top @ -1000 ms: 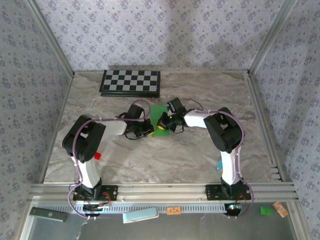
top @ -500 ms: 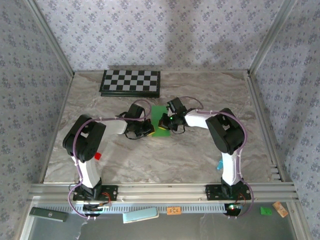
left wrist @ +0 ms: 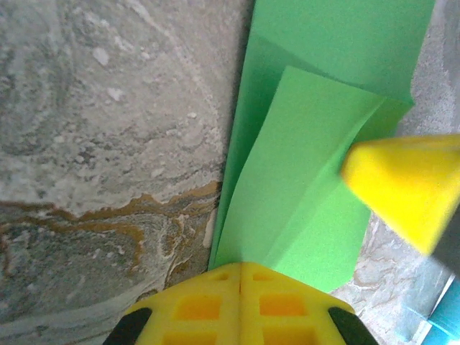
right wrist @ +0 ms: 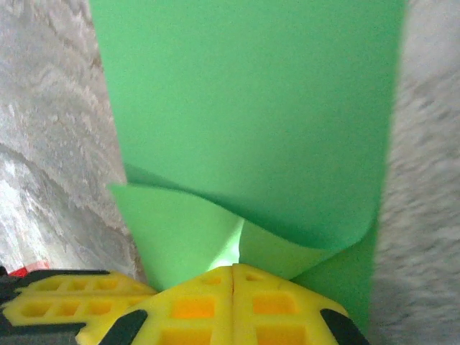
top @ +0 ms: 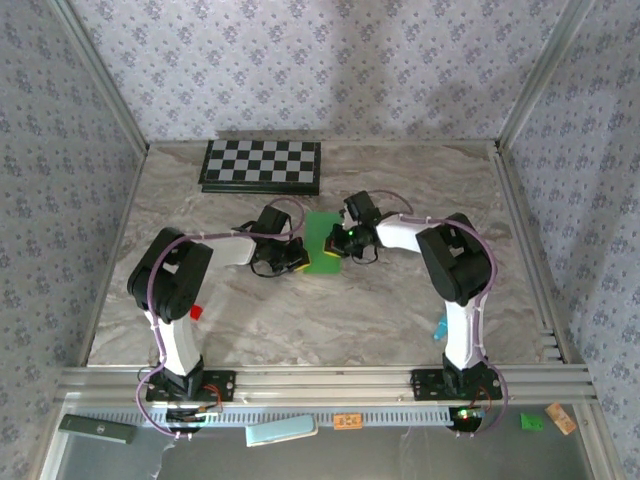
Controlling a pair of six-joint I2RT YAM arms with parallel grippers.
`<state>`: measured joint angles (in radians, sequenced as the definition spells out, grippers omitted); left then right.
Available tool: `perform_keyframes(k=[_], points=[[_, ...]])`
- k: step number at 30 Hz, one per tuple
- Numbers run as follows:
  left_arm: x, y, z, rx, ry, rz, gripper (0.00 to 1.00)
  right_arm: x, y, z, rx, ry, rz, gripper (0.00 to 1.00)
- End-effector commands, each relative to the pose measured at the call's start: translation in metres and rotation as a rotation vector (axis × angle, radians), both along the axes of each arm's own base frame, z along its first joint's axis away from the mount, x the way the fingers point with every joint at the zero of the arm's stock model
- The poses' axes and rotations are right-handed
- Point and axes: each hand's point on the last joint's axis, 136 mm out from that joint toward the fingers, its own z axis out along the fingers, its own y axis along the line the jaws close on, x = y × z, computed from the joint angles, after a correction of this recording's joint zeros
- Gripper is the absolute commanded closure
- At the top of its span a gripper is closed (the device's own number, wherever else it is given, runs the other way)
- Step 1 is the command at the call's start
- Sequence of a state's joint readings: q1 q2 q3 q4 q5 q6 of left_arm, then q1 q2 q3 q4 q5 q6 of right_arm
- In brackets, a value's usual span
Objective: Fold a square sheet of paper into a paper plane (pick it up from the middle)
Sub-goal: Fold the triangle a second time at the center of the table.
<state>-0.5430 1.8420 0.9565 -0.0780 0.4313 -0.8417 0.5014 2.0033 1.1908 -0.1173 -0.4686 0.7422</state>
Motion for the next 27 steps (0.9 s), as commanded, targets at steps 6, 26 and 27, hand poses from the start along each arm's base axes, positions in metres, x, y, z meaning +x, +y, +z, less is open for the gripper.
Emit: perform_keyframes(k=[6, 26, 27], points=[[-0.061, 0.049, -0.061, 0.226, 0.245, -0.001, 1.00, 0.047, -0.051, -0.014, -0.064, 0.008, -0.111, 0.97], [0.013, -0.024, 0.056, -0.105, -0.054, -0.063, 0.89, -0.004, -0.002, 0.031, 0.002, -0.038, 0.025, 0.96], [0.014, -0.025, 0.055, -0.110, -0.053, -0.063, 0.89, -0.007, 0.001, 0.027, 0.002, -0.028, 0.032, 0.96]])
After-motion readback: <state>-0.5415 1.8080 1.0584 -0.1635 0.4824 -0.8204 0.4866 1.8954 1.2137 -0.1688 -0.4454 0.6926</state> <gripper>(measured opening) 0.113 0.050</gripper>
